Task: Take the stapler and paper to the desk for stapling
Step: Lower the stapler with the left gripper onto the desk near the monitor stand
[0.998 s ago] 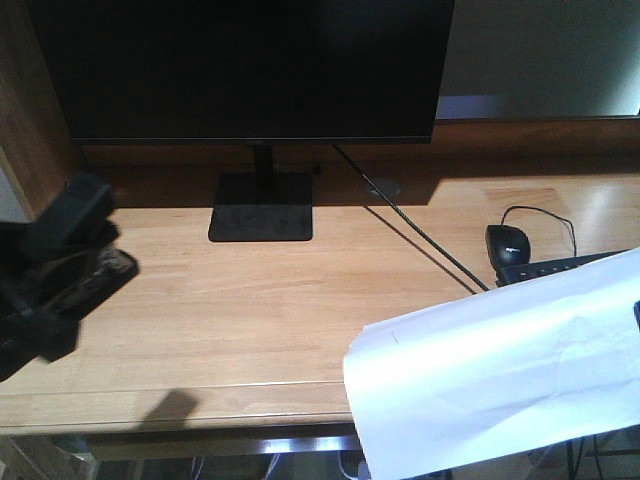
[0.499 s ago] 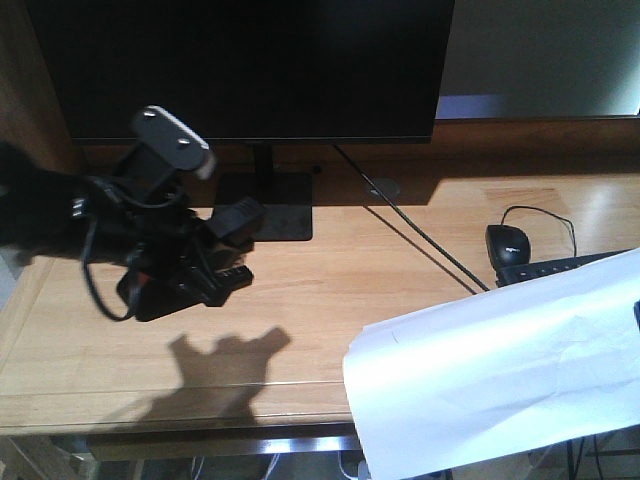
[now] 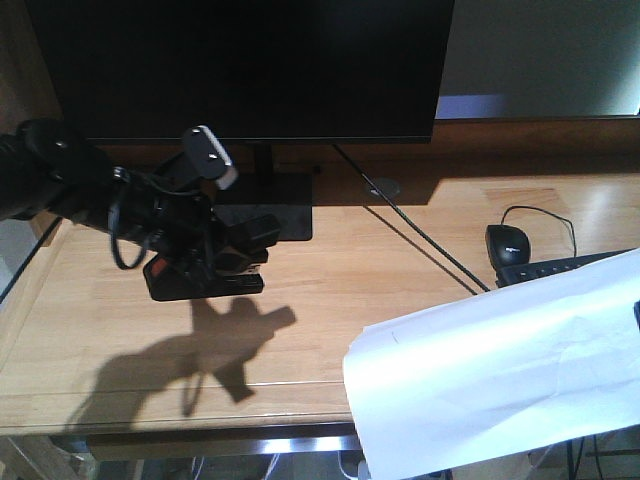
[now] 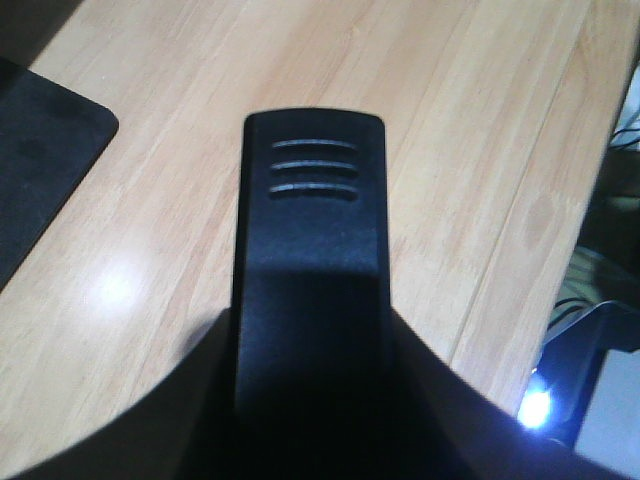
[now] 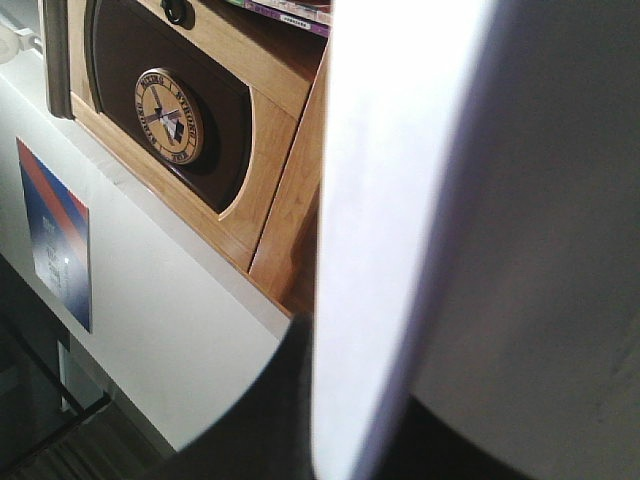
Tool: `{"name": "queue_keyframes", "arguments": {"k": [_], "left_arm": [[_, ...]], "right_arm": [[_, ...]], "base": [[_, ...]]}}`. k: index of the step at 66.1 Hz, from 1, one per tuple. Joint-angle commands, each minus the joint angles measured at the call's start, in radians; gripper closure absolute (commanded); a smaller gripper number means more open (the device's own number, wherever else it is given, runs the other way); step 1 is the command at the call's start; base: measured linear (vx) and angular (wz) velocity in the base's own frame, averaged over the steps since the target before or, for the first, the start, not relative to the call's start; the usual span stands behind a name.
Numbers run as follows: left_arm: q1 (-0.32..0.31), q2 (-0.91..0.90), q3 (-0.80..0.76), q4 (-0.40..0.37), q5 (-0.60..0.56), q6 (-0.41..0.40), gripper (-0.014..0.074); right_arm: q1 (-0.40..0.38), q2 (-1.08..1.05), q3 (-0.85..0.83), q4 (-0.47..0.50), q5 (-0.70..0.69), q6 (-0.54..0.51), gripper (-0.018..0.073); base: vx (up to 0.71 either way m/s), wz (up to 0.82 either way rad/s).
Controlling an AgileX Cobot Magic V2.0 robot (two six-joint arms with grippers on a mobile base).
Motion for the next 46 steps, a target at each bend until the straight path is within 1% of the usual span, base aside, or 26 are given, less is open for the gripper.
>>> {"name": "queue_keyframes", "arguments": {"k": [1,5,14,17,23,30,34,46], "left_arm": [[0.076,-0.024,-0.036,-0.201,0.094,0.189,0.0603],[0.118,-0.004,-0.036,-0.261,0.153,0.283,0.0603],[0.209,0.049,-0.036,-0.357,0.213,0.414,0.0603],[0.233,0.068,-0.036,-0.378,0.233,0.460,0.0603],[0.272,0.111,-0.037,-0.428,0.282,0.580,0.0603],[0.291,0.175,-0.053,-0.460,0.337,0.696,0.0603],[0.291,0.210,-0.072,-0.469,0.366,0.721,0.0603],[0.290,0.304,-0.149,-0.472,0.406,0.721,0.0603]], "right_arm": [[0.002,0.004,0.003,0.017,-0.059,-0.005,0.0564],[0.002,0.004,0.003,0.017,-0.059,-0.005,0.0564],[0.002,0.004,0.003,0.017,-0.059,-0.005,0.0564],[0.002,0.004,0.003,0.017,-0.059,-0.005,0.0564],[0.002,0.004,0.003,0.017,-0.059,-0.005,0.0564],[0.002,0.004,0.003,0.017,-0.059,-0.005,0.0564],[0.002,0.004,0.003,0.017,-0.059,-0.005,0.0564],[0.002,0.004,0.003,0.017,-0.059,-0.005,0.0564]], "base": [[0.00,0.00],[0.00,0.00],[0.00,0.00],[0.00,0.00],[0.00,0.00],[0.00,0.00],[0.00,0.00],[0.00,0.00]]}}
